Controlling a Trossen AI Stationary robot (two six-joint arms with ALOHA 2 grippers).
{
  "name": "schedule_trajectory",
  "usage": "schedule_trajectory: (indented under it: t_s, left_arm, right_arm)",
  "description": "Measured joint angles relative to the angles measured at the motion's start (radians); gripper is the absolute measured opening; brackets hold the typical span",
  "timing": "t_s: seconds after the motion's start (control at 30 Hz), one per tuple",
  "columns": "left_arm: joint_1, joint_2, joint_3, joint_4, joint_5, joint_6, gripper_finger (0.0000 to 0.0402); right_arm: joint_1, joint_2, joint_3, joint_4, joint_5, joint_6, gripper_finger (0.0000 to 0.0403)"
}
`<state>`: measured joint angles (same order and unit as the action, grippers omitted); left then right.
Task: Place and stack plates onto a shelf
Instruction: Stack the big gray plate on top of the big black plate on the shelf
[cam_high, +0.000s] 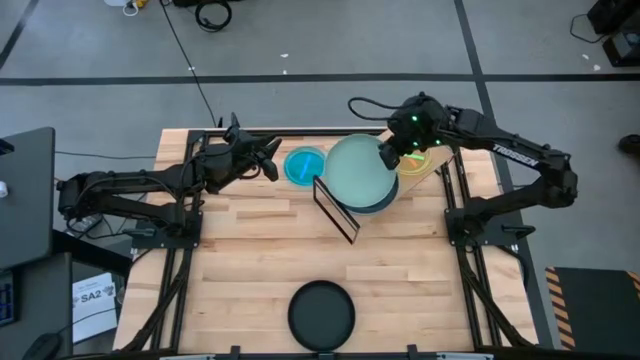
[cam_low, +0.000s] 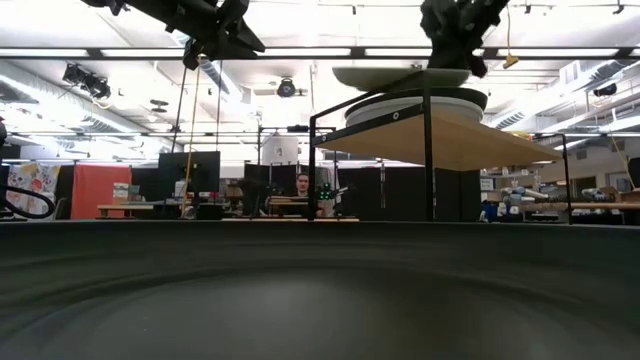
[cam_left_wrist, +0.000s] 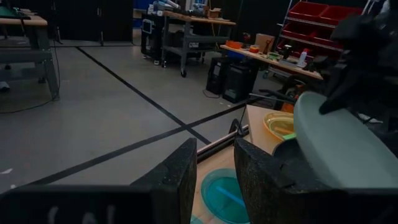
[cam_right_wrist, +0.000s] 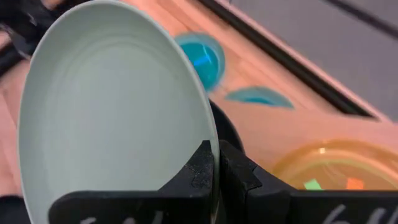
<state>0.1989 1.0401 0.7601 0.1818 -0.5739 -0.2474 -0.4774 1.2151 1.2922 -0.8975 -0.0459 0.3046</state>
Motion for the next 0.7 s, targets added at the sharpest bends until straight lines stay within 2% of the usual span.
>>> schedule_trajectory:
  t_s: [0.17,0.4,0.7]
  left_arm:
    - [0.0,0.0,0.0,0.0,0.0,0.0,0.0114]
    - [0.0,0.0,0.0,0.0,0.0,0.0,0.0114]
    - [0.0,0.0,0.0,-0.01,0.0,0.0,0.0114]
  right_arm:
    - [-0.039,0.032,0.0,-0.051,-0.019,-0.001,0.0018]
    - [-0.078,0.061,0.0,-0.056,-0.149,-0.001,0.0018]
    - [-0.096,0.075,-0.001,-0.073,-0.153,-0.017,0.0037]
